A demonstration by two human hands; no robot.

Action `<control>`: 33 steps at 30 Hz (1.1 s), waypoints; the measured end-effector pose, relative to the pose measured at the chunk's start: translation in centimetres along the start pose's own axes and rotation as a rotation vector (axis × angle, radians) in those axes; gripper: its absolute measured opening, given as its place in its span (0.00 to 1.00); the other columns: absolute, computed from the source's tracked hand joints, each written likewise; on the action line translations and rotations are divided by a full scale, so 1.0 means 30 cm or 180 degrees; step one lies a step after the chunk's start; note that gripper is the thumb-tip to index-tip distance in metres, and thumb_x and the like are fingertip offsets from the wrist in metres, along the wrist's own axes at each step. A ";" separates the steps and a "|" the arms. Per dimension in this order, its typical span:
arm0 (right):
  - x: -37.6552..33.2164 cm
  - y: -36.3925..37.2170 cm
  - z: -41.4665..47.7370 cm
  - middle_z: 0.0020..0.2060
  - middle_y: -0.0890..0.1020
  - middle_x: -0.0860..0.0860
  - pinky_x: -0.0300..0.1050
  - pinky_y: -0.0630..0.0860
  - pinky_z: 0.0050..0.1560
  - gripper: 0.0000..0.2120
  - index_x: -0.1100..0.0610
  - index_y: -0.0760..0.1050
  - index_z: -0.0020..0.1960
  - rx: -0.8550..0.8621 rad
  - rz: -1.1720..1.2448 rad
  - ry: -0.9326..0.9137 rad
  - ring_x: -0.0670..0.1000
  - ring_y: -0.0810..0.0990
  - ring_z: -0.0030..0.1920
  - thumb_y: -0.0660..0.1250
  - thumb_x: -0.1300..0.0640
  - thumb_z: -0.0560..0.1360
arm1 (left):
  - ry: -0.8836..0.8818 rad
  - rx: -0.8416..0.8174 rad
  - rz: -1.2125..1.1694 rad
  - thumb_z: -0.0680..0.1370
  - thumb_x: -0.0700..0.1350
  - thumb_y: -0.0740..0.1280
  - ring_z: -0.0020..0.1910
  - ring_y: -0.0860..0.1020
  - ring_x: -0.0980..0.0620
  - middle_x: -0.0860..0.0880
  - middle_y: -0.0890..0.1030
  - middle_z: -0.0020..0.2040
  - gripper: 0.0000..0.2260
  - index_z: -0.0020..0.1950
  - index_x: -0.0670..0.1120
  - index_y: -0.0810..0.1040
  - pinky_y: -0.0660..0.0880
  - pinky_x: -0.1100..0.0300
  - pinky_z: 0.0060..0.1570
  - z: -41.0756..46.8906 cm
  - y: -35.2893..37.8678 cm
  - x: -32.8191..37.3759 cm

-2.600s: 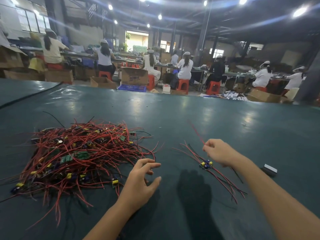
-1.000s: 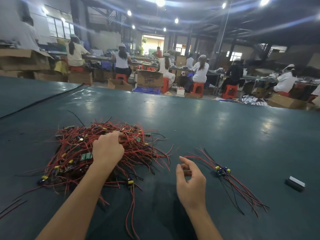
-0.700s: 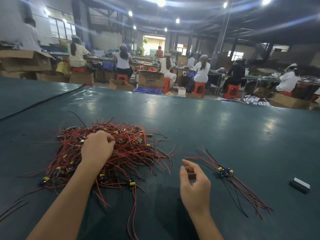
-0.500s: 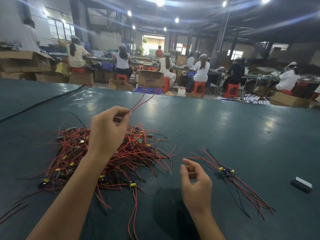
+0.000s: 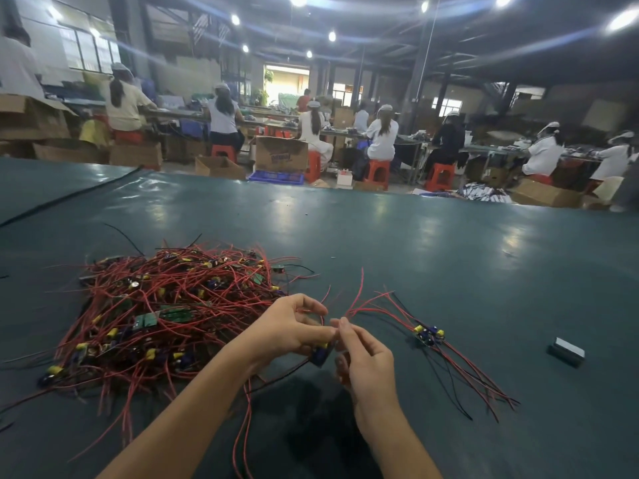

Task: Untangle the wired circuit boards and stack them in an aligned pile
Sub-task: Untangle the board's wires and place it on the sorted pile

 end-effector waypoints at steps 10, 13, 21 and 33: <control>-0.023 -0.078 0.031 0.31 0.80 0.51 0.40 0.71 0.25 0.12 0.62 0.78 0.44 0.0494 0.0543 -0.0202 0.46 0.72 0.26 0.63 0.55 0.81 | 0.0956 -0.0032 0.0733 0.74 0.71 0.59 0.26 0.77 0.55 0.51 0.81 0.28 0.29 0.29 0.49 0.78 0.71 0.64 0.25 -0.077 0.128 0.103; -0.075 -0.088 0.021 0.28 0.79 0.48 0.37 0.71 0.23 0.12 0.59 0.79 0.43 0.0548 0.0321 -0.0604 0.44 0.73 0.24 0.62 0.56 0.81 | 0.0062 -0.0295 0.0342 0.68 0.71 0.54 0.29 0.80 0.49 0.45 0.83 0.32 0.32 0.35 0.44 0.80 0.74 0.62 0.25 -0.083 0.184 -0.056; -0.116 0.003 -0.039 0.31 0.79 0.49 0.40 0.75 0.33 0.11 0.53 0.80 0.44 0.0071 -0.0547 -0.1140 0.44 0.75 0.30 0.61 0.55 0.81 | 0.0644 0.1120 -0.1121 0.66 0.61 0.71 0.33 0.82 0.50 0.43 0.85 0.37 0.20 0.40 0.44 0.84 0.77 0.62 0.31 -0.097 0.024 -0.110; 0.018 0.057 -0.054 0.37 0.87 0.53 0.47 0.82 0.40 0.08 0.50 0.86 0.38 -0.0137 0.0135 0.0140 0.50 0.84 0.36 0.72 0.56 0.75 | 0.0505 0.1352 -0.1402 0.63 0.60 0.75 0.39 0.85 0.44 0.41 0.85 0.39 0.19 0.40 0.45 0.86 0.81 0.53 0.41 -0.095 -0.016 -0.178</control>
Point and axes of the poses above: each hand's wrist, its own z-axis towards the middle knuckle, its own y-axis out of the palm, x = y × z, the point moved 10 cm from there along z, towards the middle knuckle
